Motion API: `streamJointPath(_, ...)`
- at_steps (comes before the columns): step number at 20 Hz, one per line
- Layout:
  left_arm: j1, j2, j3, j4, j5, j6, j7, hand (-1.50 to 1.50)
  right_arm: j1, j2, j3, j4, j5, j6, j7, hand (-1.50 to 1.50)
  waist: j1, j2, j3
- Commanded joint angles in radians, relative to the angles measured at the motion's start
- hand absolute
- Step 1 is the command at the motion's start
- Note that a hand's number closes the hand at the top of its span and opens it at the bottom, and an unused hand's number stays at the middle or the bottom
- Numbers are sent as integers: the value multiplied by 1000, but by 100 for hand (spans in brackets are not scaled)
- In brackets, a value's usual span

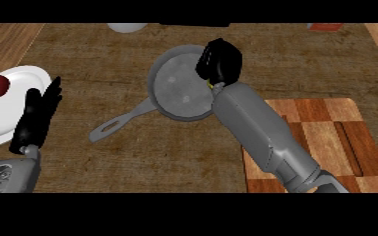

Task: Pick the pear from the cutting board and place it in the pan

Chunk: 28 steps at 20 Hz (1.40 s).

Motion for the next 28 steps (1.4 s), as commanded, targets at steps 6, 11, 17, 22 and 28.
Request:
streamJointPath(6,-40,-35,-42,-18,-23,-3,19,0,13,7,-62,139,-286,-145,-248,-150,59,18,3)
streamJointPath(11,-67,-28,-42,-9,-29,-12,7,0,-36,8,-91,193,-380,-134,-340,-150,85,28,3)
streamJointPath(17,-93,-34,-39,29,-32,-14,1,0,-7,8,-103,173,-486,-253,-494,-150,87,34,3)
streamJointPath(22,-89,-8,-16,33,-13,-40,8,0,-33,8,-104,161,-554,-361,-581,-150,82,21,2)
streamJointPath(28,-58,-9,8,27,-9,-24,22,0,-52,7,-178,188,-631,-447,-647,-150,19,2,1)
